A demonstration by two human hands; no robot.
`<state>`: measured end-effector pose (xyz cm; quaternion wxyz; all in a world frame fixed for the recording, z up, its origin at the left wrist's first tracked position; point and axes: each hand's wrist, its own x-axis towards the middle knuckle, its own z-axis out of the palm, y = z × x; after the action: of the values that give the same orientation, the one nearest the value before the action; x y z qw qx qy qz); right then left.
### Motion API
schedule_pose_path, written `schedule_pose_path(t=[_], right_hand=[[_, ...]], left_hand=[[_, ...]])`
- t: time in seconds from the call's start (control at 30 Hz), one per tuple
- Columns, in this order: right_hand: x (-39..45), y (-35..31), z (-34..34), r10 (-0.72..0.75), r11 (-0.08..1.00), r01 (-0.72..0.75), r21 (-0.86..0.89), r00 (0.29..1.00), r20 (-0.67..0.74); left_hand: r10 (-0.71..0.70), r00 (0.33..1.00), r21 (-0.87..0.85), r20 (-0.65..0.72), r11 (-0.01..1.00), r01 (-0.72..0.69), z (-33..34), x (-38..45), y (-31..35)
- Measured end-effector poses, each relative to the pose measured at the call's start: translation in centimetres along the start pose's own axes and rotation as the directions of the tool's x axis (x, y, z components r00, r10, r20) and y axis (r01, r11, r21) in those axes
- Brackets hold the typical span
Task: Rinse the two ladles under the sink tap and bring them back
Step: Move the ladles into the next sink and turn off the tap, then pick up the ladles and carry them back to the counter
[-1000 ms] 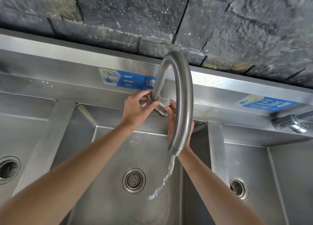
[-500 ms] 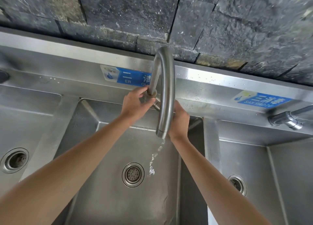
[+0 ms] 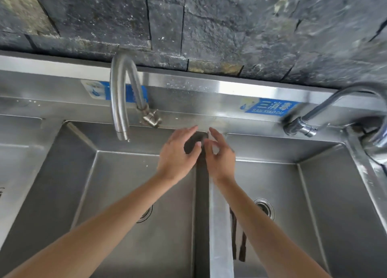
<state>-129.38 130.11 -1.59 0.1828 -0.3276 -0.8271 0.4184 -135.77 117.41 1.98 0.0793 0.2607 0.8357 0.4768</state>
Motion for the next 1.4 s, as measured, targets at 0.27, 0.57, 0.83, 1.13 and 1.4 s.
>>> schedule_pose_path(t=[0.27,0.57,0.83,1.13,1.4], right_hand=[[-1.3,9.7,-10.4,0.166,0.986,-0.165,0.019,0.983,-0.082],[-6.7,24.9,-15.0,0.558,0.825,-0.548,-0.136,0.828,0.052],[-12.1,34.3,-12.6,0.692,0.721,-0.654,-0.227,0.67,0.267],[-12.1,37.6,-7.3,0.718,0.695,-0.682,-0.228,0.642,0.27],[-12.1,37.9,-6.3,0.674,0.739,-0.627,-0.248,0.7,0.237]], left_hand=[[-0.029,0.932,0.132,0.362,0.991,-0.021,12.8,-3.4,7.3],[-0.449,0.693,0.432,0.564,0.876,0.216,27.0,-9.2,4.6],[-0.676,0.605,0.627,0.422,0.699,0.343,33.4,-12.3,-2.9],[-0.779,0.586,0.652,0.222,0.566,0.505,37.2,-16.7,-7.9],[-0.827,0.55,0.477,0.113,0.531,0.7,38.1,-16.7,-9.0]])
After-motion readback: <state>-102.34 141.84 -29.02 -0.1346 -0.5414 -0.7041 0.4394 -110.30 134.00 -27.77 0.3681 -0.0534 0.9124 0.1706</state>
